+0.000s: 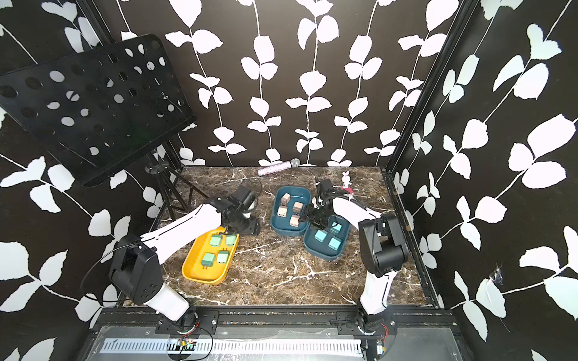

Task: Place the plugs by color into the storage box
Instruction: Adjust the storage box at the center of the board.

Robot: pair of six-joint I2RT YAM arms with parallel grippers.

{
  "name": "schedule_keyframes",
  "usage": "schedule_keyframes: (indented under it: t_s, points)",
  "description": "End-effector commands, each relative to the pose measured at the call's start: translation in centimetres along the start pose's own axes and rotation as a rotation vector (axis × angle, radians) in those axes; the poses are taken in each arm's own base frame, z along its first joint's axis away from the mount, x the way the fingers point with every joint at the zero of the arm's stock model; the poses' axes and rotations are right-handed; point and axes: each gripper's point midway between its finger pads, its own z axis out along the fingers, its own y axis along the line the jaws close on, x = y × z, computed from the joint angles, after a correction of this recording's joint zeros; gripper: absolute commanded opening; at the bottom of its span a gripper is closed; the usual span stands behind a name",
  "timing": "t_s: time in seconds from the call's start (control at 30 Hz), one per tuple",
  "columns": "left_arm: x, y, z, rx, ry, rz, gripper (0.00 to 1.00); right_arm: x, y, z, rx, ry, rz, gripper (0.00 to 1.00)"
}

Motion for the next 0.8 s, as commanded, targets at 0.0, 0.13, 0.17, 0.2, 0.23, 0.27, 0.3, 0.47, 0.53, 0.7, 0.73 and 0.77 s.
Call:
schedule_keyframes:
  t_s: [0.0,0.13,0.17,0.2,0.23,0.27,0.3,0.47,0.53,0.7,0.73,0.77]
  points:
    - [0.0,-0.3,-0.5,0.040,-0.050,-0.018,0.75,-1.0,1.3,-1.5,-0.027,-0.033,-0.014,0.67]
    - [0.7,0.1,0.9,-0.001,-0.014,0.013,0.75,-0.8,0.9,-2.8,-0.007,-0.041,-0.023,0.71]
    - [0.7,0.2,1.1,-0.014,-0.008,0.020,0.75,-0.7,0.7,-3.1,-0.001,-0.044,-0.021,0.71]
    - [0.7,0.3,1.1,-0.028,-0.006,0.028,0.75,-0.7,0.5,-3.5,0.002,-0.050,-0.019,0.71]
    - [0.7,0.5,1.0,-0.046,-0.003,0.030,0.74,-0.5,0.3,-3.8,0.006,-0.055,-0.016,0.72]
    - [0.8,0.7,0.8,-0.066,-0.001,0.031,0.74,-0.4,0.0,-4.2,0.012,-0.058,-0.011,0.72]
    - [0.9,1.2,0.5,-0.090,-0.001,0.031,0.74,-0.3,-0.3,-4.4,0.014,-0.063,-0.008,0.72]
    - [1.7,3.7,-1.8,-0.197,-0.041,0.022,0.73,0.8,-2.0,-4.9,0.038,-0.056,0.021,0.73]
    - [2.1,4.2,-2.3,-0.212,-0.048,0.025,0.73,1.1,-2.4,-4.9,0.041,-0.051,0.030,0.73]
    - [3.5,4.4,-1.5,-0.194,-0.021,0.027,0.73,1.1,-2.6,-4.6,0.042,-0.044,0.040,0.73]
    - [3.8,4.3,-0.9,-0.187,-0.006,0.024,0.73,1.0,-2.5,-4.6,0.042,-0.047,0.039,0.73]
    - [3.9,4.2,-0.3,-0.182,0.007,0.021,0.72,0.9,-2.4,-4.7,0.041,-0.050,0.040,0.73]
